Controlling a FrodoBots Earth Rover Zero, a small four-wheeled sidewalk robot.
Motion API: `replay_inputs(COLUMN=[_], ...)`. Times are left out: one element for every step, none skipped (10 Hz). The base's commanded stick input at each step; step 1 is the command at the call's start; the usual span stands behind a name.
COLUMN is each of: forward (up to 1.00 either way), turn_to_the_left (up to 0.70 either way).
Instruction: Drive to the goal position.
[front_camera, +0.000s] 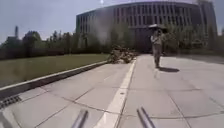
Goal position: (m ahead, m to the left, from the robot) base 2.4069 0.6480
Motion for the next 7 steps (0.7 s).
replay_inputs(forward=[0.7, 0.7, 0.7, 0.7, 0.7, 0.7, 0.7], turn_to_the_left=[0.0, 0.0, 0.0, 0.0, 0.0, 0.0, -0.09])
